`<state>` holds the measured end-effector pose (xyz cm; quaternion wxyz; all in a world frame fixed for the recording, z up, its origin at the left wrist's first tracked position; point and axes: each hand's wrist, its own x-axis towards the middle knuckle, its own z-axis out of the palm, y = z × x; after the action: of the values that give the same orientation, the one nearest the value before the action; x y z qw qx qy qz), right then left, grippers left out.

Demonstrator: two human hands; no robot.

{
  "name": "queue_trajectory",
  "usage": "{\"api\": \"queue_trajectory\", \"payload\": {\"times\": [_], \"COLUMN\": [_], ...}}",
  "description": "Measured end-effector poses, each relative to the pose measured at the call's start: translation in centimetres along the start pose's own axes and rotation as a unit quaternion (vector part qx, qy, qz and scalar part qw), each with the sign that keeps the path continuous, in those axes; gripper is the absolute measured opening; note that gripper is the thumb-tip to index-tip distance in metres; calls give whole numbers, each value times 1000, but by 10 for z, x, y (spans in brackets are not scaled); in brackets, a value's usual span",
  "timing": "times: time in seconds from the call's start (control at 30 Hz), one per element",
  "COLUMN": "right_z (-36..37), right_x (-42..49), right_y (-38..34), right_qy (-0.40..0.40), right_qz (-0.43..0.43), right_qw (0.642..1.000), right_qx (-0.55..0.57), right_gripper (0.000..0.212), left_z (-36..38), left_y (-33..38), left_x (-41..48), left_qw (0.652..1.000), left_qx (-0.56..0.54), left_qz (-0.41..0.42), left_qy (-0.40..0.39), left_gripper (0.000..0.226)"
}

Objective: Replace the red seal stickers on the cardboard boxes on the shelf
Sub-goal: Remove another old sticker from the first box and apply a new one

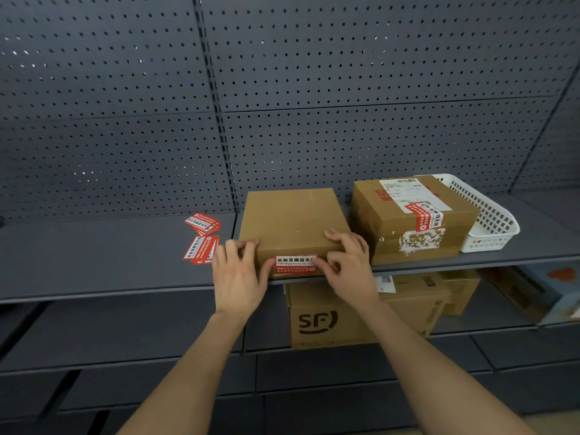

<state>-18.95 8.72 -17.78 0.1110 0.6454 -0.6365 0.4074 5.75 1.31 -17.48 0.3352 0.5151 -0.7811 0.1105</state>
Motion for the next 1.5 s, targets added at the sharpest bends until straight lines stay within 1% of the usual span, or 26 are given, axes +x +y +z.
{"api": "queue_trajectory", "payload": {"times": [0.13, 0.27, 0.37, 0.47, 0.53, 0.57, 0.6, 0.63, 0.7, 0.77, 0.8, 0.83, 0.9, 0.97, 1.03, 1.1, 1.17, 1.2, 1.27, 1.3, 1.33, 1.37, 1.4, 1.43, 1.47, 1.5], "right_z": [-1, 0, -1, -15, -27, -32, -36, -39, -40, -39, -38, -37, -34, -33, -36, -41, -50, -54, -65, -70, -75, -78, -79, -78, -75, -72], "right_x": [2, 2, 5, 27, 45, 52, 60, 66, 76, 84, 87, 89, 90, 88, 87, 92, 103, 110, 125, 129, 133, 132, 130, 128, 126, 124], "right_y": [1, 1, -1, -11, -14, -15, -14, -13, -11, -10, -8, -6, -2, 0, 4, 7, 2, -2, -16, -21, -26, -28, -28, -27, -24, -21], "right_qy": [14, 2, -15, 2, 40, 42, 23, -20, -136, -225, -244, -249, -248, -244, -237, -213, -162, -132, -85, -78, -76, -75, -71, -67, -65, -68], "right_qz": [5, 23, 63, 160, 202, 219, 239, 264, 338, 404, 416, 418, 417, 411, 404, 404, 407, 413, 443, 456, 461, 466, 469, 467, 462, 455], "right_qw": [1000, 1000, 997, 984, 975, 971, 968, 963, 931, 886, 875, 872, 874, 877, 881, 881, 873, 862, 820, 801, 789, 778, 770, 765, 761, 759], "right_qx": [11, 17, 31, 80, 86, 80, 67, 53, 29, 29, 35, 39, 42, 46, 65, 124, 213, 262, 351, 379, 399, 415, 427, 438, 451, 461], "right_gripper": [48, 50, 49, 45, 40, 35, 30, 30, 49, 62, 64, 64, 62, 59, 52, 51, 61, 67, 84, 92, 96, 96, 93, 86, 76, 66], "left_z": [1, 4, 1, -1, -1, 1, 2, 4, 13, 18, 19, 19, 17, 13, 6, -4, -19, -29, -51, -61, -68, -69, -66, -62, -58, -57], "left_y": [-1, 3, 5, 4, 1, -1, -2, -3, -10, -15, -17, -18, -20, -23, -24, -27, -30, -27, -17, -12, -11, -13, -17, -23, -28, -30], "left_x": [2, 3, 5, 23, 41, 49, 56, 63, 73, 78, 79, 79, 77, 76, 75, 77, 86, 93, 105, 109, 113, 114, 115, 116, 116, 116], "left_qw": [1000, 1000, 1000, 989, 960, 942, 927, 914, 896, 878, 869, 861, 857, 853, 846, 846, 842, 827, 774, 746, 727, 722, 726, 729, 734, 738], "left_qx": [-6, 12, -5, -119, -228, -268, -288, -294, -276, -284, -305, -327, -337, -341, -362, -392, -436, -469, -545, -576, -595, -596, -588, -582, -579, -582], "left_qz": [-4, -14, -14, -89, -161, -200, -236, -270, -310, -315, -319, -323, -322, -324, -322, -304, -285, -288, -307, -317, -325, -331, -335, -334, -323, -307], "left_qy": [3, -3, -4, -14, -18, -23, -41, -73, -159, -221, -223, -218, -221, -226, -223, -195, -142, -117, -101, -104, -107, -114, -123, -134, -143, -152], "left_gripper": [53, 51, 50, 50, 46, 44, 49, 56, 65, 63, 59, 52, 46, 50, 47, 43, 47, 45, 33, 33, 38, 49, 64, 79, 87, 88]}}
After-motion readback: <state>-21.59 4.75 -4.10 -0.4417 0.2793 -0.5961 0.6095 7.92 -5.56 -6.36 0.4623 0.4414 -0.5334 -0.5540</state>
